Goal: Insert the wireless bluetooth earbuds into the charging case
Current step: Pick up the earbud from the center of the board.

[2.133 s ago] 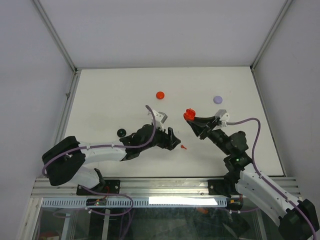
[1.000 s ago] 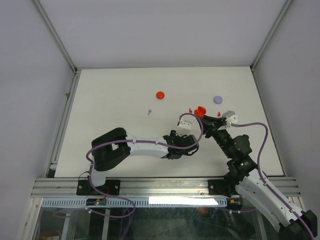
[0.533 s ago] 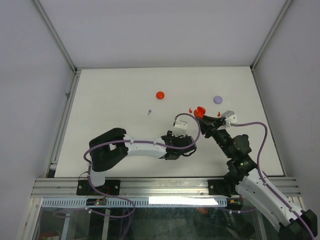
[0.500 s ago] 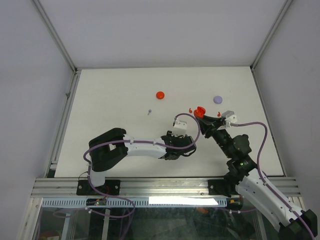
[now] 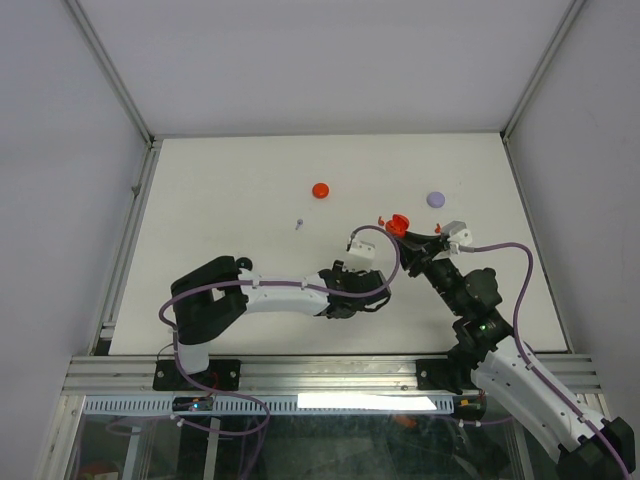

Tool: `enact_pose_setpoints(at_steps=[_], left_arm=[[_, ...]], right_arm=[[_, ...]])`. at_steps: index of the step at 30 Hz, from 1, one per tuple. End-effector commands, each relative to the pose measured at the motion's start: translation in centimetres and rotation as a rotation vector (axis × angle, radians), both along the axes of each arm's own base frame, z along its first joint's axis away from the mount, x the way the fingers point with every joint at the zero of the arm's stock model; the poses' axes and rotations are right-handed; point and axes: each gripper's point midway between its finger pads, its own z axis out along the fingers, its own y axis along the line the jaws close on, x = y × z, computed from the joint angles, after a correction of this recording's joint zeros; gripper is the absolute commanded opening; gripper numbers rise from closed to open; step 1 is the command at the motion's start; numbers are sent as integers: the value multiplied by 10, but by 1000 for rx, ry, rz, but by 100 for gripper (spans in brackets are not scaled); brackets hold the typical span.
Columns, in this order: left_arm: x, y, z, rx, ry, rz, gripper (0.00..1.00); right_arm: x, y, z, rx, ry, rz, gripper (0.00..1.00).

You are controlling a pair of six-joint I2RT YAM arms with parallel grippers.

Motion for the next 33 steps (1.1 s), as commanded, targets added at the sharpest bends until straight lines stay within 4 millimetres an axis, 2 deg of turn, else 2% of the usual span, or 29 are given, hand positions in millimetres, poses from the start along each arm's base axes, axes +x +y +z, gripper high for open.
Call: enact_pose_setpoints(at_steps=[1,6,14,33], left_arm=[[3,-31,35,-92,-8,-96,46],[9,-43,27,-75,23,-165,45],[19,-42,16,-85,85,-173,41],[20,-39,-7,-19,141,-190,32]], right_arm=[[-1,-1,26,38,-72,1,0],[-2,-3,27,30,-74,-5,0],[-2,-4,26,21,-74,-9,0],[-2,-2,26,19,-72,1,0]])
